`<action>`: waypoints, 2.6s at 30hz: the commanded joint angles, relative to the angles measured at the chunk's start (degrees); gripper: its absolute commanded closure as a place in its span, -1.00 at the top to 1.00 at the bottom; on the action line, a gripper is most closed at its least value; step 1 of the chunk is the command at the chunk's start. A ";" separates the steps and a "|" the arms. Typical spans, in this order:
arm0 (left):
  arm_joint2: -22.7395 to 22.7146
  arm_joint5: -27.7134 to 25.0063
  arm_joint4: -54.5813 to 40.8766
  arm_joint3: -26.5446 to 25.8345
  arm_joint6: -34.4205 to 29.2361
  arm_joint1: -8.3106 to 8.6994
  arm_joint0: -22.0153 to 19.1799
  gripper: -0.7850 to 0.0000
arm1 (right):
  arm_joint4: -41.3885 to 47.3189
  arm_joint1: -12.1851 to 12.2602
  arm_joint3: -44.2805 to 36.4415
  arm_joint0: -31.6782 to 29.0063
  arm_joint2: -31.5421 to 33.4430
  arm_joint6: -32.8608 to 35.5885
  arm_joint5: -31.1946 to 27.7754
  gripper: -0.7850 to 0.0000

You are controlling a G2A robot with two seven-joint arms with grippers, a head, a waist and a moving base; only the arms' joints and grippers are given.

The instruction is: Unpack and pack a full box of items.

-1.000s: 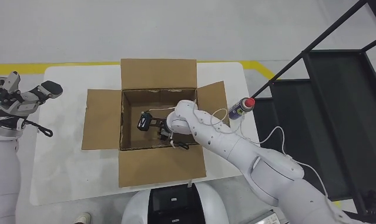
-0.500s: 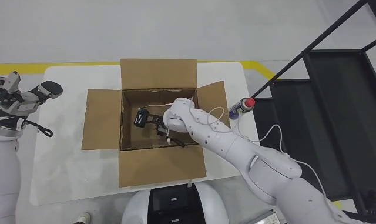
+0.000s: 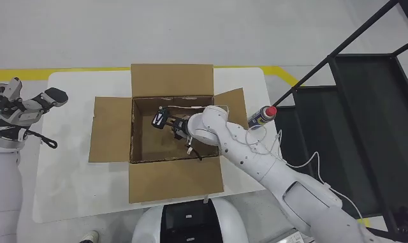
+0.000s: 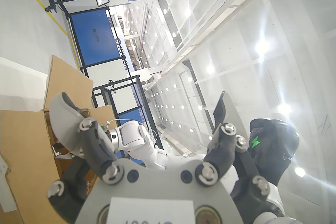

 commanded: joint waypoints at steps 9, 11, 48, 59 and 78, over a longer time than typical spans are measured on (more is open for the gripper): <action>0.00 0.00 0.00 0.00 0.00 0.00 0.00 1.00 | 0.66 -1.72 7.03 3.37 -2.22 3.47 0.79 -1.00; 0.00 0.00 0.00 0.00 0.00 0.00 0.00 1.00 | 1.35 -2.79 10.18 5.14 -3.88 3.02 0.24 -1.00; 0.00 0.00 0.00 0.00 0.00 0.00 0.00 1.00 | 3.96 -8.75 26.62 10.22 -8.57 -3.64 -5.21 -0.98; 0.00 0.00 0.00 0.00 0.00 0.00 0.00 1.00 | 1.22 -8.25 21.00 9.14 -7.30 -1.20 -1.31 -1.00; 0.00 0.00 0.00 0.00 0.00 0.00 0.00 1.00 | -4.87 -2.45 -1.78 -3.62 3.15 0.94 2.64 -1.00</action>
